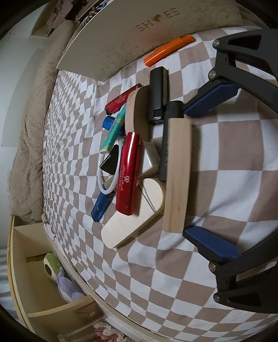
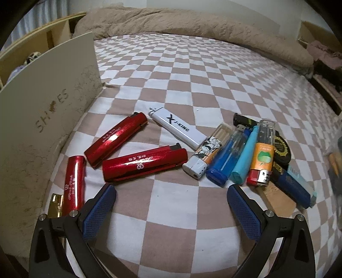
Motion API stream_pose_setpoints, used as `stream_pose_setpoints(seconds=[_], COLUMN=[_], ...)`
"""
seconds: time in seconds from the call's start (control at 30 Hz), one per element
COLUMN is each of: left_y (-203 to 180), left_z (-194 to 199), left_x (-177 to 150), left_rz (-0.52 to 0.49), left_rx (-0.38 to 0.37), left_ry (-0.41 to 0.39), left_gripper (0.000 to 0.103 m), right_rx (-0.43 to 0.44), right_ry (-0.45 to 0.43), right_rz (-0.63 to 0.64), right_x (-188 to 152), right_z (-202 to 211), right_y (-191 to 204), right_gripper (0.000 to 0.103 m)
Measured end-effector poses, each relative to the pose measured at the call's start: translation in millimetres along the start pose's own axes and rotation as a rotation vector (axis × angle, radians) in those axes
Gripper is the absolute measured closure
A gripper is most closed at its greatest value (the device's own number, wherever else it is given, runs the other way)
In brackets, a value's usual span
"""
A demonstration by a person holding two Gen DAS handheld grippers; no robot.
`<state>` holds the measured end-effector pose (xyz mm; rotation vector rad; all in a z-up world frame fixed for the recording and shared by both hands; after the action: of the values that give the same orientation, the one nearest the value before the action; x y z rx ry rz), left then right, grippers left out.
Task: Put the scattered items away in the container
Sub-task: 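Grasp a red lighter with the right tool while the left tool grasps a wooden stick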
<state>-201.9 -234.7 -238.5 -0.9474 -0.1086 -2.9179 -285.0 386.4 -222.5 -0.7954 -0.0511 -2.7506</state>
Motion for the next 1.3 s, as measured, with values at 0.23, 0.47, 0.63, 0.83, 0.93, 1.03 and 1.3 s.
stream_pose_setpoints(seconds=[0.23,0.47,0.63,0.83,0.93,1.03,1.3], left_y=[2,2,3,5,7,6,5], left_z=[-3,-1,0,1,2,1,2], left_x=[2,2,1,1,1,0,1], left_rz=[0.013,0.006,-0.016,-0.044,-0.053,-0.09,-0.209], left_rx=[-0.025,-0.026,-0.023,-0.017,-0.026,-0.029,-0.027], left_ry=[-0.001,-0.003,0.001,0.003,0.002,0.013,0.014], left_gripper=[0.0,0.0,0.0,0.0,0.0,0.0,0.0], right_rx=[0.105,0.141,0.131,0.184,0.221,0.224,0.221], right_ry=[-0.004,-0.038,-0.061,0.015,0.055,0.065,0.11], right_rz=[-0.013,0.074,0.207,0.246,0.226,0.233,0.248], right_x=[0,8,21,30,31,31,21], right_z=[-3,10,14,-1,-8,-9,-14], right_y=[1,13,30,26,23,26,33], right_gripper=[0.0,0.0,0.0,0.0,0.0,0.0,0.02])
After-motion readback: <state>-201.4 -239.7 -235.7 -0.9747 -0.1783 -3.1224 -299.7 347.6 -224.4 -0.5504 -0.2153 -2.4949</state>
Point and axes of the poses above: each gripper's, at about its wrist camera, not at the fingertips, and z roughly against the way its jaws point, y to its left, x to its top, the point moved 7 cm from there along -z, roughly the way its jaws point, and after that the axes turned 2 degrees about y, right-handed, at the moved point
